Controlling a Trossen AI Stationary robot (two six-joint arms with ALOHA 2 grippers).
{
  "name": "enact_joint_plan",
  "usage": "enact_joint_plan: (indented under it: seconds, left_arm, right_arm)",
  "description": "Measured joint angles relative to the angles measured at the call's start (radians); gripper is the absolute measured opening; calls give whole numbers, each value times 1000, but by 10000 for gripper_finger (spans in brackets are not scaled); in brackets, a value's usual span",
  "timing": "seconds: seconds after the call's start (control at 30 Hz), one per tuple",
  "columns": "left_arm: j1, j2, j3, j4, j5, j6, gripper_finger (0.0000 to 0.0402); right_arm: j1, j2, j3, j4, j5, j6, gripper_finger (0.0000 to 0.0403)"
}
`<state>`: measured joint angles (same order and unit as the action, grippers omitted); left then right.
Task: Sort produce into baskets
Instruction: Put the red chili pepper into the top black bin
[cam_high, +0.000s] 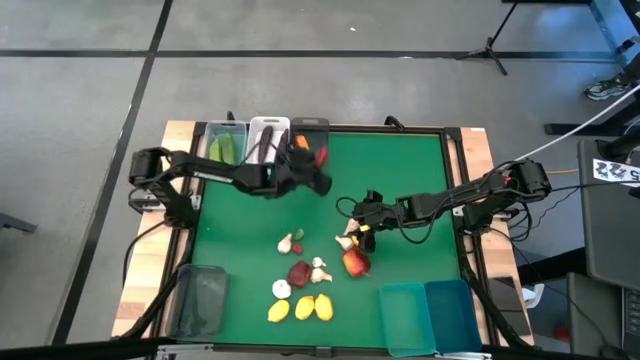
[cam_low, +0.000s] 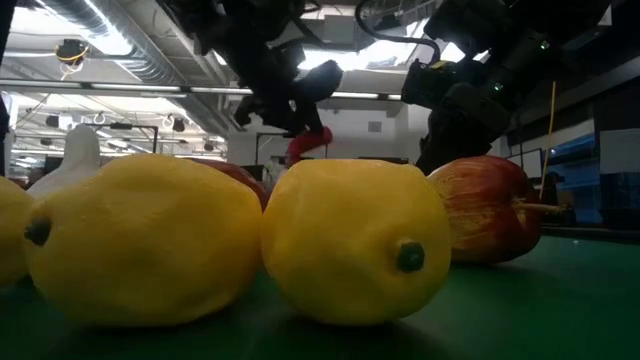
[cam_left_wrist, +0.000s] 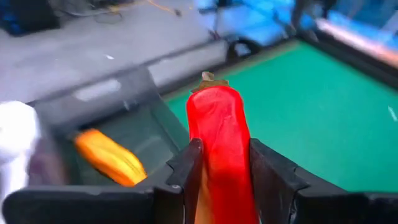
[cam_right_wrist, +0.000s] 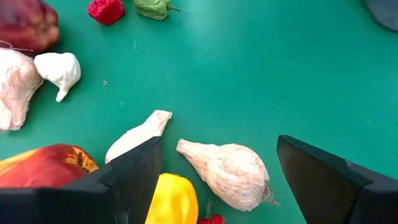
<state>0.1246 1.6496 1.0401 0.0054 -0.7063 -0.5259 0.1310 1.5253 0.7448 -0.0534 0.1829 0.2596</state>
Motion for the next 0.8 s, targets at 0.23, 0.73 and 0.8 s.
enact_joint_plan:
  seconds: [0.23, 0.73, 0.8]
  left_arm:
    - [136, 4, 0, 95, -2, -58, 113]
    - [274, 153, -1, 211, 59, -211, 113]
    - [278, 168, -1, 214, 59, -212, 113]
  right_arm:
    - [0, 0, 0, 1, 9, -1, 317]
    - [0, 0, 0, 1, 11, -6, 317]
    - [0, 0, 0, 0, 11, -6, 317]
